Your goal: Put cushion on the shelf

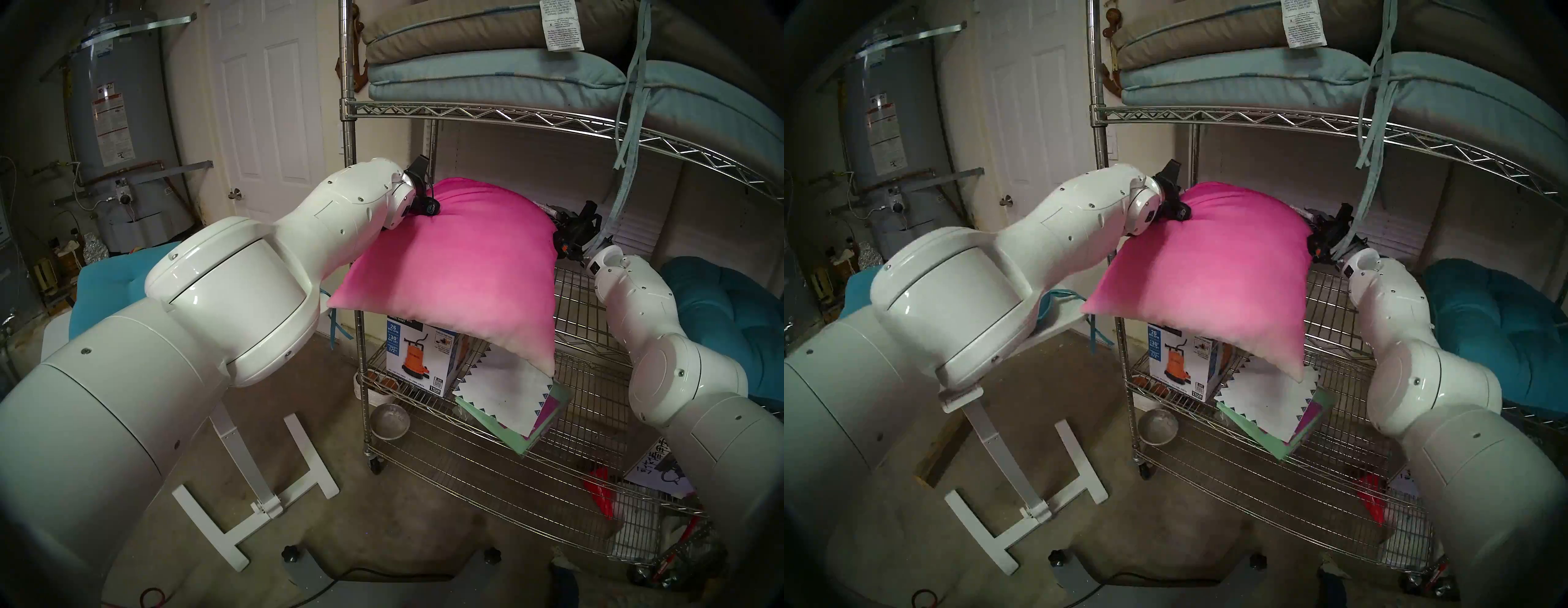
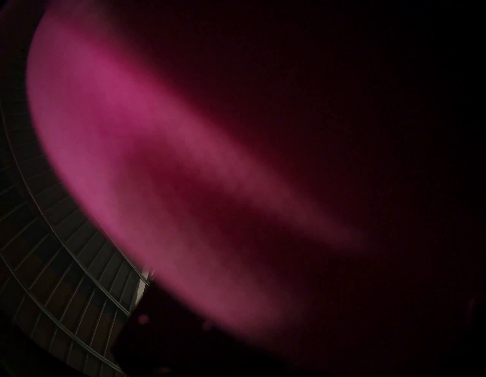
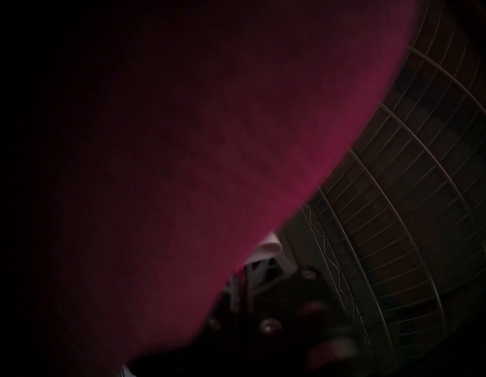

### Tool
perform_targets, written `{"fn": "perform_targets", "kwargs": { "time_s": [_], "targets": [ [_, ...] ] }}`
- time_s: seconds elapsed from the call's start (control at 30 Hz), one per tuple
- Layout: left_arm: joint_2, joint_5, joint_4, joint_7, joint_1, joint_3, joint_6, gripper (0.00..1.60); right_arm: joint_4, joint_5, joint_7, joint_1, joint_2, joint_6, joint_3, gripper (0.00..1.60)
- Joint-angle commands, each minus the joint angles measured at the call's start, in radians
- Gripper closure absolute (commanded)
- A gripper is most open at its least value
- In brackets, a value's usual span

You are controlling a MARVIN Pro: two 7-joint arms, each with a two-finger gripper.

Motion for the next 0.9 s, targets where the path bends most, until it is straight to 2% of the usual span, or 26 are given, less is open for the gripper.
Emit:
{"fn": "perform_targets", "kwargs": {
  "time_s": [0.0, 0.3, 0.43, 0.63, 0.87],
  "targets": [
    [-0.029, 0.011, -0.003, 0.032, -0.011, 0.008, 0.011, 0.0, 0.008, 0.0, -0.01, 0.021, 0.017, 0.017, 0.007, 0.0],
    [-0.05, 0.028, -0.013, 0.091, 0.01, 0.024, 0.032, 0.0, 0.041, 0.003, -0.033, 0.03, -0.015, 0.052, 0.025, 0.0],
    [-0.03, 0.043, -0.035, 0.144, 0.022, 0.031, 0.046, 0.0, 0.049, 0.008, -0.064, 0.03, -0.037, 0.061, 0.034, 0.0],
    [0.008, 0.035, -0.065, 0.183, 0.024, 0.009, 0.073, 0.0, 0.037, 0.018, -0.107, 0.013, -0.058, 0.042, 0.048, 0.0],
    [0.019, 0.022, -0.061, 0.186, 0.032, -0.017, 0.086, 0.0, -0.009, 0.067, -0.178, 0.056, -0.077, -0.002, 0.096, 0.0]
  ]
}}
